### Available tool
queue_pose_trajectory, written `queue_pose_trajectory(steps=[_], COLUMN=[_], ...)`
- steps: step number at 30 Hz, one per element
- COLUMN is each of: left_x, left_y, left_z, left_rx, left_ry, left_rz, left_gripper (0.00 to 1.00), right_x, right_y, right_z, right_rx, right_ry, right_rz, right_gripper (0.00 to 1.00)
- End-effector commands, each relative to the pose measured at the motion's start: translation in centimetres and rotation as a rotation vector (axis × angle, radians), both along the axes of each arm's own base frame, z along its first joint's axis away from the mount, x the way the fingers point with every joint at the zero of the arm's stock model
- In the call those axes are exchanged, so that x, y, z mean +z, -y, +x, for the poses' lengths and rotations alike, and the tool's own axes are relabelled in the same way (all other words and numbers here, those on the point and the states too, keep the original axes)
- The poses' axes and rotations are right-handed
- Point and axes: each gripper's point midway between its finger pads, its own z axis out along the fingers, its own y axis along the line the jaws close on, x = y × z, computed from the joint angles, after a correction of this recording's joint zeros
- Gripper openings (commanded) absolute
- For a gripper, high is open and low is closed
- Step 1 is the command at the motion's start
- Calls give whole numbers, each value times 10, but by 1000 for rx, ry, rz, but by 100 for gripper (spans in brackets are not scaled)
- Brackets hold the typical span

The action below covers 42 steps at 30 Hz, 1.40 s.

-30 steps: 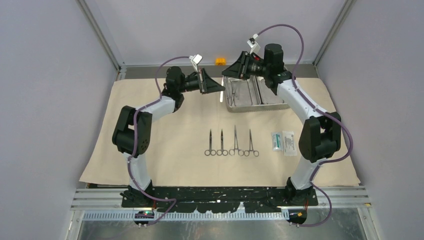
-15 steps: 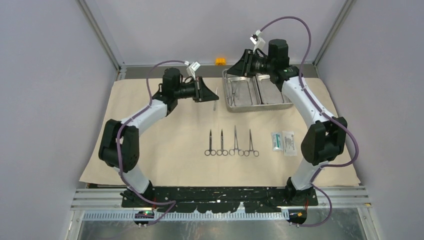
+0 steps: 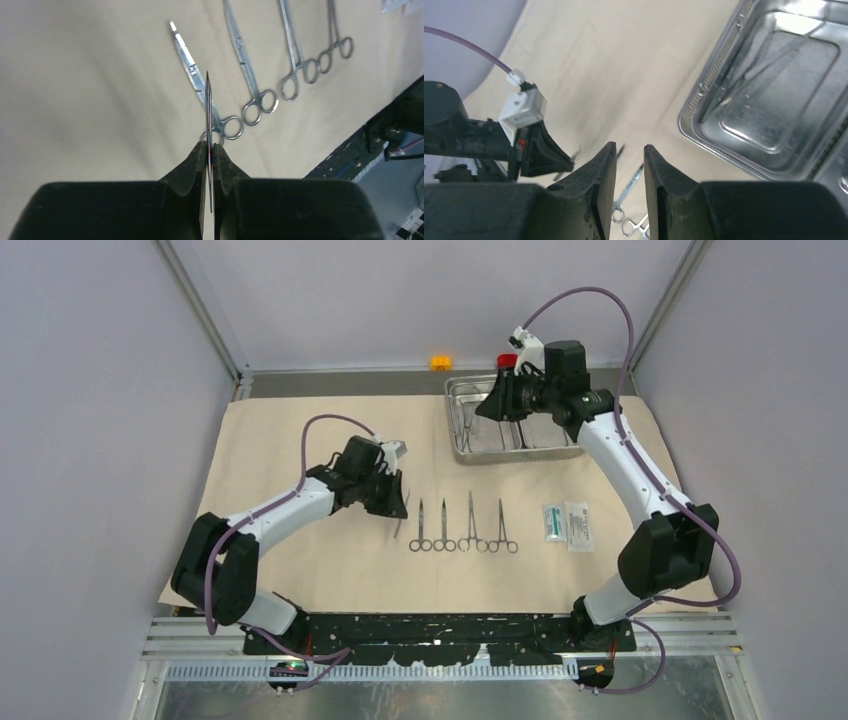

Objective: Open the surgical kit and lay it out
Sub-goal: Place the medical item in the surgical kit.

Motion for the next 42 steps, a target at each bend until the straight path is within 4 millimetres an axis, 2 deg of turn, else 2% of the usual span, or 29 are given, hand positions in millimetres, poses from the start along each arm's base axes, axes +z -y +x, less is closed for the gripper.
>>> queue_pose_trajectory(steps=[1, 3, 8, 16, 25, 42], left_x=[-10, -18, -39, -50, -55, -70], left_y=[-25, -28, -38, -46, -47, -46], left_z=[3, -4, -17, -13, 2, 3], left_rx=[114, 144, 193, 271, 329, 346], left_ry=[-7, -50, -149, -164, -160, -210], left_rz=[98, 108, 166, 200, 207, 226], left_gripper=[1, 0, 0, 1, 6, 14], right_x=[8, -5, -20, -22, -29, -33], right_y=[35, 48, 72, 102, 100, 99], right_z=[-12, -19, -36, -53, -58, -60], right_rx=[-77, -93, -131, -199, -182, -183], right_ry=[138, 162, 197, 242, 249, 239], right_rz=[-161, -235, -336, -309, -288, -261], right_gripper=[32, 32, 32, 33, 33, 33])
